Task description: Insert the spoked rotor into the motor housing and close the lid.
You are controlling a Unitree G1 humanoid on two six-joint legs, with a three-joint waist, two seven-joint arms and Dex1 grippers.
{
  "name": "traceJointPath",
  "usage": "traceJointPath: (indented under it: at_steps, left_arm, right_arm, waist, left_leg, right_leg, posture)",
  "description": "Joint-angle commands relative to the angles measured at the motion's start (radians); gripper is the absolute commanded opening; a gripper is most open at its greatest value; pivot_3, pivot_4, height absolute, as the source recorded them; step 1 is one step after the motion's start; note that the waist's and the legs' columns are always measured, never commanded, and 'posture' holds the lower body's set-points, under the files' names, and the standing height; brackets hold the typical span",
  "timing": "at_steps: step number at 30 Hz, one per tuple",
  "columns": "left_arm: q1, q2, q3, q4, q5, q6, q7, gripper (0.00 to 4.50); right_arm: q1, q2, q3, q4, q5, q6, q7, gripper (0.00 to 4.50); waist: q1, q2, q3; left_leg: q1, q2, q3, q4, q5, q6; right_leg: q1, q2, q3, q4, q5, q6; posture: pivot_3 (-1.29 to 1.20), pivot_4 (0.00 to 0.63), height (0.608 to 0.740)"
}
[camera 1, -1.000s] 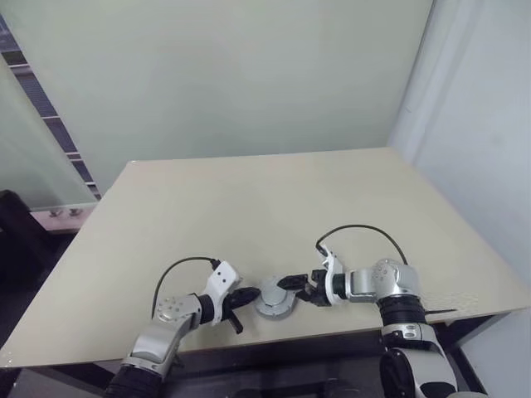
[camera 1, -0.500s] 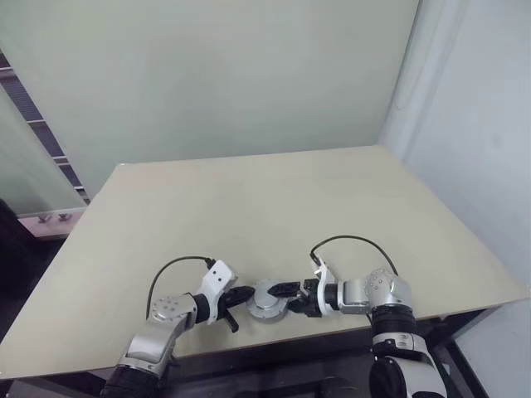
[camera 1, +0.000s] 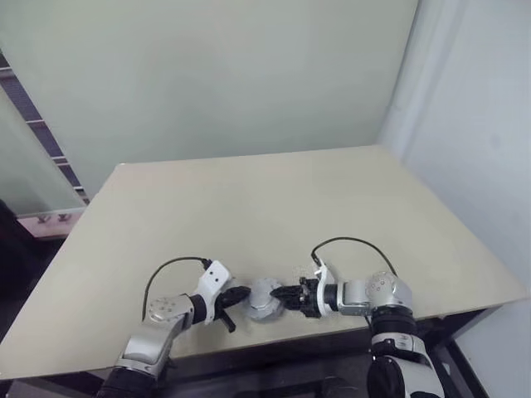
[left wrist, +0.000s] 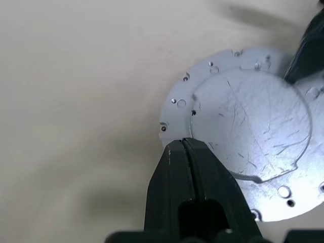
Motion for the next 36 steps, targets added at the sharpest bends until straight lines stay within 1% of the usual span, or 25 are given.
traceJointPath:
  at_steps: [1,6,9,10,18,21,25,29,36]
  left_arm:
    - [0.002,-0.022,-0.037,-0.021,-0.01,-0.01,-0.025,0.0]
    - [0.001,-0.037,-0.022,-0.03,-0.02,0.01,-0.018,0.0]
    - [-0.007,-0.033,-0.005,-0.041,-0.039,0.067,-0.024,0.63]
    - [-0.009,-0.031,0.012,-0.047,-0.049,0.08,-0.023,0.87]
    - [-0.019,0.035,0.151,-0.079,-0.142,0.211,-0.032,3.54]
    - [-0.01,0.044,0.255,-0.099,-0.233,0.302,-0.013,4.5]
    - [0.0,0.012,0.382,-0.131,-0.361,0.445,0.057,4.5]
    - [0.019,-0.069,0.505,-0.172,-0.529,0.597,0.135,4.5]
    - [0.062,-0.192,0.63,-0.174,-0.662,0.648,0.284,4.5]
  right_arm:
    - [-0.022,0.04,0.009,-0.012,0.043,0.001,-0.003,1.21]
    - [-0.012,0.043,0.009,-0.021,0.047,0.0,-0.016,1.21]
    - [-0.006,0.045,0.01,-0.026,0.049,-0.001,-0.021,1.21]
    - [-0.004,0.045,0.011,-0.029,0.05,-0.001,-0.022,1.21]
    - [-0.001,0.041,0.004,-0.028,0.058,-0.013,-0.029,1.21]
    - [-0.005,0.044,-0.013,-0.024,0.076,-0.022,-0.031,1.21]
    - [-0.009,0.055,-0.044,-0.019,0.103,-0.03,-0.033,1.21]
    - [-0.012,0.081,-0.085,-0.039,0.147,-0.017,-0.035,1.21]
    - [-0.023,0.102,-0.134,-0.051,0.211,-0.018,-0.067,1.21]
  waist:
    - [0.0,0.0,0.0]
    - [0.0,0.0,0.0]
    - [0.0,0.0,0.0]
    - [-0.001,0.0,0.0]
    - [-0.003,0.0,0.001]
    - [-0.003,0.0,0.001]
    - [-0.004,0.0,0.002]
    - [-0.001,-0.001,0.002]
    - [0.0,-0.002,0.002]
  left_leg:
    - [0.0,0.0,0.0,0.0,0.0,0.0]
    - [0.0,0.0,0.0,0.0,0.0,0.0]
    - [0.0,0.0,0.0,0.0,0.0,0.0]
    - [0.0,0.0,0.0,0.0,0.0,0.0]
    - [-0.001,0.0,0.0,-0.001,0.0,0.0]
    - [-0.001,0.0,0.0,-0.001,0.0,0.0]
    - [-0.001,0.001,-0.001,-0.001,0.0,0.0]
    - [-0.002,0.0,-0.001,-0.001,0.0,0.0]
    - [-0.004,0.0,-0.001,-0.002,0.0,0.0]
  right_leg:
    - [0.0,0.0,0.0,0.0,0.0,0.0]
    - [0.0,0.0,0.0,0.0,0.0,0.0]
    - [0.0,0.0,0.0,0.0,0.0,0.0]
    - [0.0,0.0,0.0,0.0,0.0,0.0]
    - [-0.001,0.0,0.0,0.0,0.0,0.0]
    - [-0.001,0.0,0.0,0.0,0.0,0.0]
    - [-0.001,0.0,-0.001,0.0,0.0,0.0]
    - [-0.001,0.0,-0.001,-0.002,0.0,0.0]
    - [0.0,0.0,-0.001,-0.01,0.0,0.0]
  posture:
    - [0.0,0.0,0.74]
    - [0.0,0.0,0.74]
    - [0.0,0.0,0.74]
    - [0.0,0.0,0.74]
    - [0.0,0.0,0.74]
    - [0.0,0.0,0.74]
    - [0.0,0.0,0.74]
    - [0.0,0.0,0.74]
    - [0.0,0.0,0.74]
